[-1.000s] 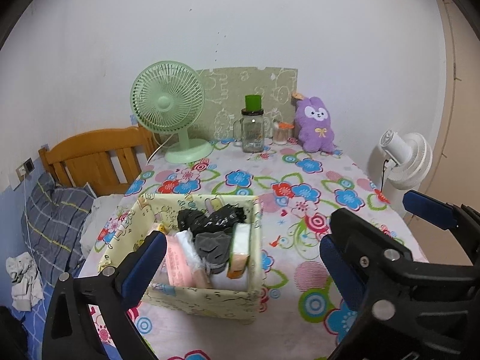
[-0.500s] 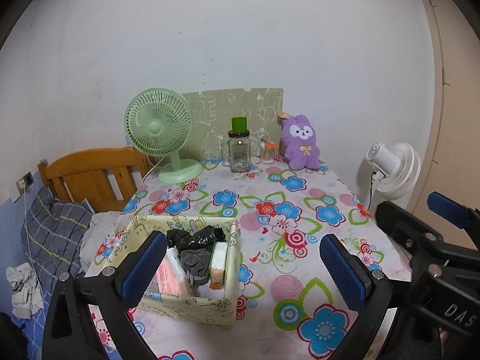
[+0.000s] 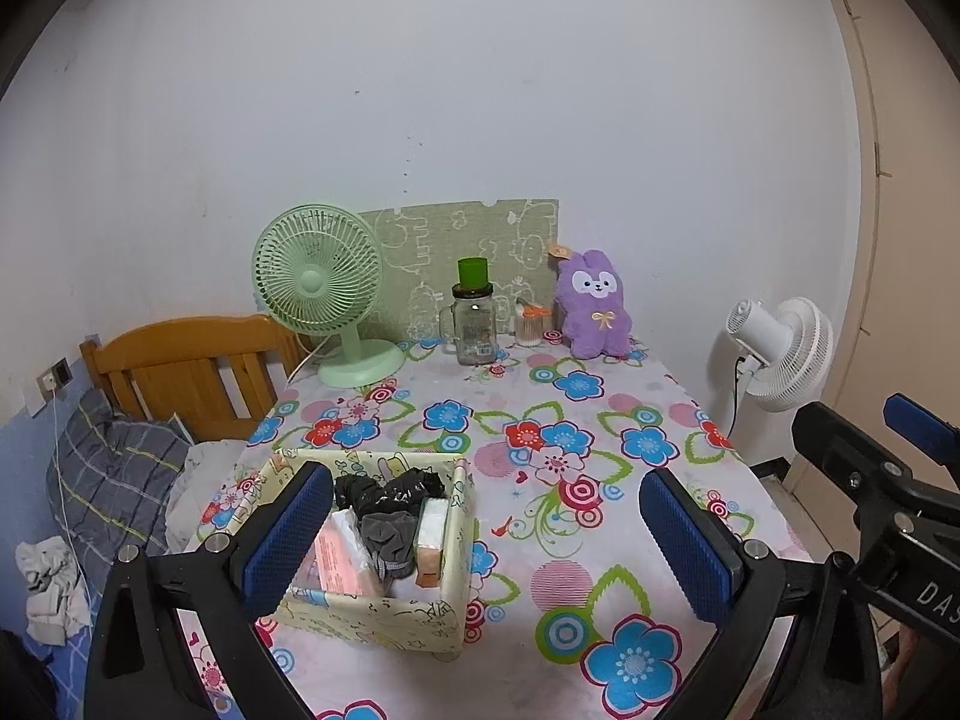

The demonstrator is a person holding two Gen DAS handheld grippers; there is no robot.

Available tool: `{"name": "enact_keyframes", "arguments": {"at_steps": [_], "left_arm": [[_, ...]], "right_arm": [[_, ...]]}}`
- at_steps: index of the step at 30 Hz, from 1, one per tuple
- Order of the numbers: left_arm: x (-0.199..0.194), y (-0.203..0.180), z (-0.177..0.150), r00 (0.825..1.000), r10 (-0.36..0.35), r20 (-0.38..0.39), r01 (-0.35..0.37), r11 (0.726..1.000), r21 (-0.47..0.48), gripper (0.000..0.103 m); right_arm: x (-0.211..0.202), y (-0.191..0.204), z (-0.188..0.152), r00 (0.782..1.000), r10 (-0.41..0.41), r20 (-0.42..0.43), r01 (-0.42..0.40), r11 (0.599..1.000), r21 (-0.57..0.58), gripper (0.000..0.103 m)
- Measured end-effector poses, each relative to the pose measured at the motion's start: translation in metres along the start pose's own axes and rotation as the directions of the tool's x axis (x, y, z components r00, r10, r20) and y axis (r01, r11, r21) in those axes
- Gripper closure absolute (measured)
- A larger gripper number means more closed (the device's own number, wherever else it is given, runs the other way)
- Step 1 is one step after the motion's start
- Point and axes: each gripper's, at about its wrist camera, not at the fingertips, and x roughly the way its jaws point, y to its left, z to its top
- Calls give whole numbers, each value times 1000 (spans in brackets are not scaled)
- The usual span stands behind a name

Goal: Organize soft objects

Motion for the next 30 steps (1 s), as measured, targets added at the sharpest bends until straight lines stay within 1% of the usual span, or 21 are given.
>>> {"name": "enact_keyframes", "arguments": {"at_steps": [16,30], "left_arm": [[2,5,-1,1000,18,-21,-18,1000,-24,0],[4,6,-1,1000,18,-24,-19,999,-28,0]], "right_arm": [[4,6,0,1000,20,-11,-20,1000,-2,4],[8,5,0,1000,15,-13,-15,1000,-2,4]]}}
